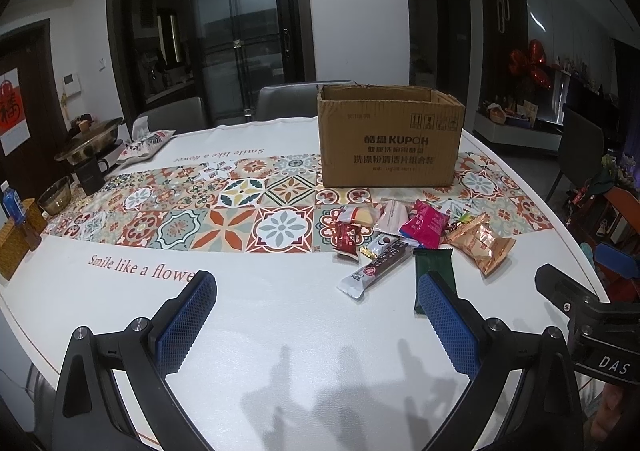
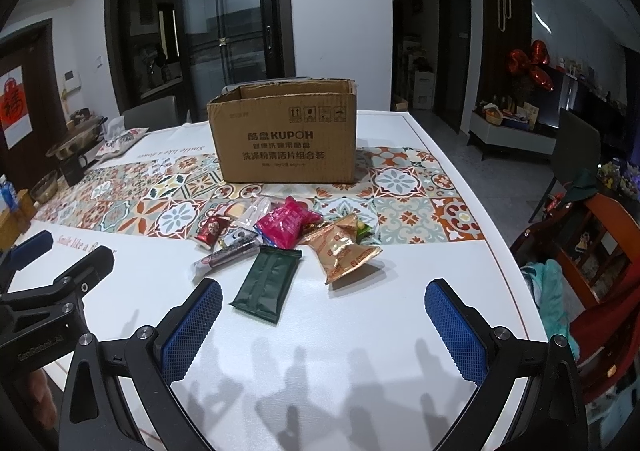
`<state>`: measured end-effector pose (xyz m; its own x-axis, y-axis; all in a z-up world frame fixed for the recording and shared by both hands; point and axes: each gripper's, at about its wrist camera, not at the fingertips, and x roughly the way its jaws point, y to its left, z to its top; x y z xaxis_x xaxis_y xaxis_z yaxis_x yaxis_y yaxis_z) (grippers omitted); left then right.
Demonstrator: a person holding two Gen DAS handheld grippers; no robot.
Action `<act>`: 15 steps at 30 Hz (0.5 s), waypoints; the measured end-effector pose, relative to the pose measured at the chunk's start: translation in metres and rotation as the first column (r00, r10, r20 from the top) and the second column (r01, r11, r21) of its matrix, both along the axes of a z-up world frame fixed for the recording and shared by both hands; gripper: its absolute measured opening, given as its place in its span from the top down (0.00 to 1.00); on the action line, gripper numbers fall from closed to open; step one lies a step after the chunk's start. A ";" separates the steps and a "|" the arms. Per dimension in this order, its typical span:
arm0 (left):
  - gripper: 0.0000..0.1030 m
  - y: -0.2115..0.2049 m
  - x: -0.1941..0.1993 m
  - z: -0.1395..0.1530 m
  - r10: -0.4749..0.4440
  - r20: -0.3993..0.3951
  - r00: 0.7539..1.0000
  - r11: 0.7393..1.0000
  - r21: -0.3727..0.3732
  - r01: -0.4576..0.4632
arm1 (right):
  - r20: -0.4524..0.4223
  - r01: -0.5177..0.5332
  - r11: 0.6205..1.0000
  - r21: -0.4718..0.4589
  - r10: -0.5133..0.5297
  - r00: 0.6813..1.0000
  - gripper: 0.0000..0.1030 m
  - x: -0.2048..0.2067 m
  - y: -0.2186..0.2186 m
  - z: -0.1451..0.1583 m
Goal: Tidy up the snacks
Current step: 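Grasp the white-and-black bar with left tool while right tool grasps the dark green packet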
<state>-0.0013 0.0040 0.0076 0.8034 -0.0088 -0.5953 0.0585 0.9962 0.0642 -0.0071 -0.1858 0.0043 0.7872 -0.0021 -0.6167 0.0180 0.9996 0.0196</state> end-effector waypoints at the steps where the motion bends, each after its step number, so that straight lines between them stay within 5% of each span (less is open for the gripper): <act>1: 0.03 0.001 0.002 -0.001 -0.002 -0.005 1.000 1.000 0.000 0.002 | -0.005 -0.005 1.000 0.002 0.005 1.000 0.00 0.001 0.000 -0.001; 7: 0.14 0.003 0.021 -0.017 -0.087 -0.060 0.994 0.996 0.002 0.087 | -0.040 -0.053 0.998 0.017 0.054 0.998 0.01 0.019 0.009 -0.011; 15: 0.35 -0.002 0.056 -0.042 -0.258 -0.144 0.955 0.965 0.014 0.263 | -0.104 -0.110 0.992 0.056 0.115 0.988 0.11 0.053 0.026 -0.028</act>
<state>0.0551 0.0018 -0.0348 0.6846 -0.1853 -0.7050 0.3261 0.9428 0.0689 0.0457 -0.1603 -0.0240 0.7101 0.1161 -0.6945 -0.0900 0.9932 0.0740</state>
